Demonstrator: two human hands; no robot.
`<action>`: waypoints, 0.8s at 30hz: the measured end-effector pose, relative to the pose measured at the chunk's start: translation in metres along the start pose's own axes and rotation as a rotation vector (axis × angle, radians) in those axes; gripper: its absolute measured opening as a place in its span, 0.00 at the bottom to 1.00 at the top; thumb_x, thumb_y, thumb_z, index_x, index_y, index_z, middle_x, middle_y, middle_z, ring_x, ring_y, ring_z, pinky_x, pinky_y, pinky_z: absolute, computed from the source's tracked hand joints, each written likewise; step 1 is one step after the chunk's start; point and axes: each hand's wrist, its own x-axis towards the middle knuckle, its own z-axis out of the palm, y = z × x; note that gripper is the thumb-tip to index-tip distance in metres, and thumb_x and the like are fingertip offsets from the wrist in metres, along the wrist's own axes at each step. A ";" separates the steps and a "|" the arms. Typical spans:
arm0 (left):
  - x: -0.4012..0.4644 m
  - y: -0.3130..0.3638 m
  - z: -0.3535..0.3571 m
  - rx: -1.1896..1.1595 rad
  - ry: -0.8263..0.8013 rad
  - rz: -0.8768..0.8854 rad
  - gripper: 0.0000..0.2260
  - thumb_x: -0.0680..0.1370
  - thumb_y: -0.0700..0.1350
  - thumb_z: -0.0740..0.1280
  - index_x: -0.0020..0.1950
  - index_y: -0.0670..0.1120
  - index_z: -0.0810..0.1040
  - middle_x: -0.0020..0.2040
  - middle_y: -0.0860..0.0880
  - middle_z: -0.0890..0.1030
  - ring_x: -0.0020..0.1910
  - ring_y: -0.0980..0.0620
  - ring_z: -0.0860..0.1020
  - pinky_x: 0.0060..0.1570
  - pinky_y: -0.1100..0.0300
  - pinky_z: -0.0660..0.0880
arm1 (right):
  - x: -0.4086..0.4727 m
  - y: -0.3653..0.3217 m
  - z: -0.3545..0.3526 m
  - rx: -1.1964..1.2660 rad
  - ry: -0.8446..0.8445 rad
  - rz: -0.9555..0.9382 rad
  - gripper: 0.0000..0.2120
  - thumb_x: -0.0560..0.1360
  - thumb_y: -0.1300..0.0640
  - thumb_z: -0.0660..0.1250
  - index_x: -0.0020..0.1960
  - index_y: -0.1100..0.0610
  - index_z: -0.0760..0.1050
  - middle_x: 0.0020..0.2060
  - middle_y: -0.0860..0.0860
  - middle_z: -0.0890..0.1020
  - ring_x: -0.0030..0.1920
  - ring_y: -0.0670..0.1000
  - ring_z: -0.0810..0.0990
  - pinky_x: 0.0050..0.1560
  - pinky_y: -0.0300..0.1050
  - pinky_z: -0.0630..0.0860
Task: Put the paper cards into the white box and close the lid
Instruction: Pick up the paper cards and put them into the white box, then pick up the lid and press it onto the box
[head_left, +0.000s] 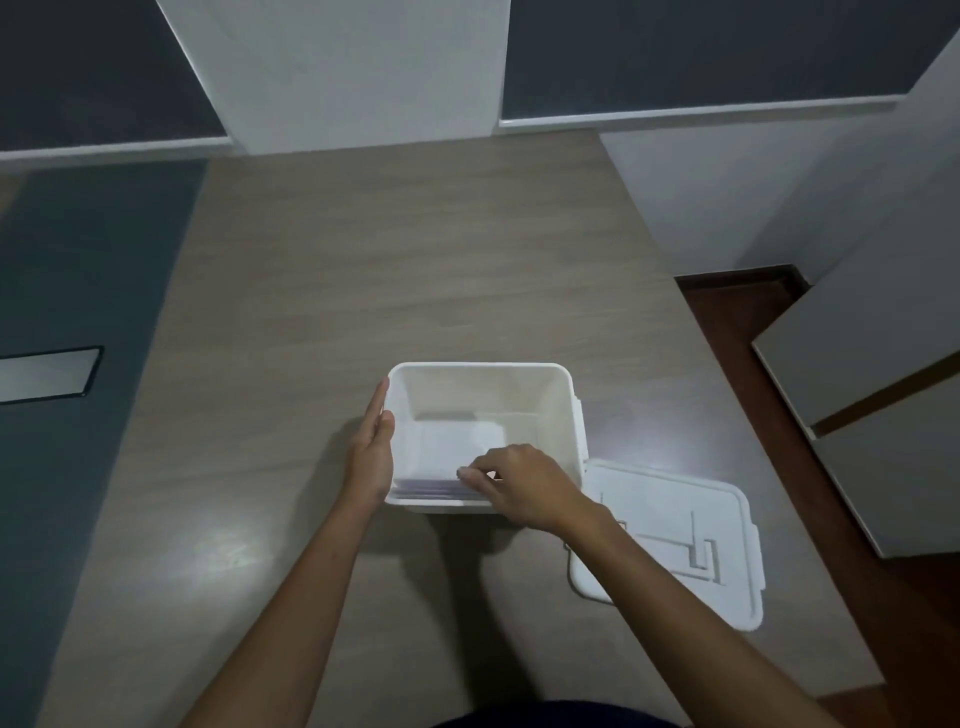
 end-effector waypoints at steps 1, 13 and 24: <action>-0.001 0.000 0.000 0.019 0.000 0.006 0.20 0.83 0.43 0.54 0.74 0.56 0.65 0.69 0.61 0.67 0.71 0.62 0.63 0.67 0.66 0.57 | -0.002 0.000 -0.001 0.014 0.009 0.011 0.21 0.81 0.41 0.56 0.50 0.52 0.83 0.48 0.51 0.86 0.48 0.56 0.80 0.48 0.52 0.76; -0.023 0.050 0.043 0.680 0.172 0.349 0.23 0.79 0.54 0.59 0.72 0.46 0.68 0.73 0.42 0.69 0.72 0.42 0.64 0.71 0.48 0.64 | -0.079 0.109 -0.029 0.134 0.778 0.455 0.17 0.77 0.48 0.66 0.63 0.54 0.77 0.61 0.53 0.80 0.61 0.55 0.73 0.61 0.53 0.73; -0.138 0.039 0.221 0.781 -0.436 0.574 0.25 0.78 0.53 0.59 0.74 0.45 0.65 0.75 0.46 0.67 0.74 0.47 0.63 0.72 0.54 0.61 | -0.193 0.213 0.035 -0.090 0.331 0.972 0.38 0.70 0.30 0.64 0.71 0.50 0.60 0.67 0.58 0.70 0.64 0.59 0.71 0.61 0.57 0.71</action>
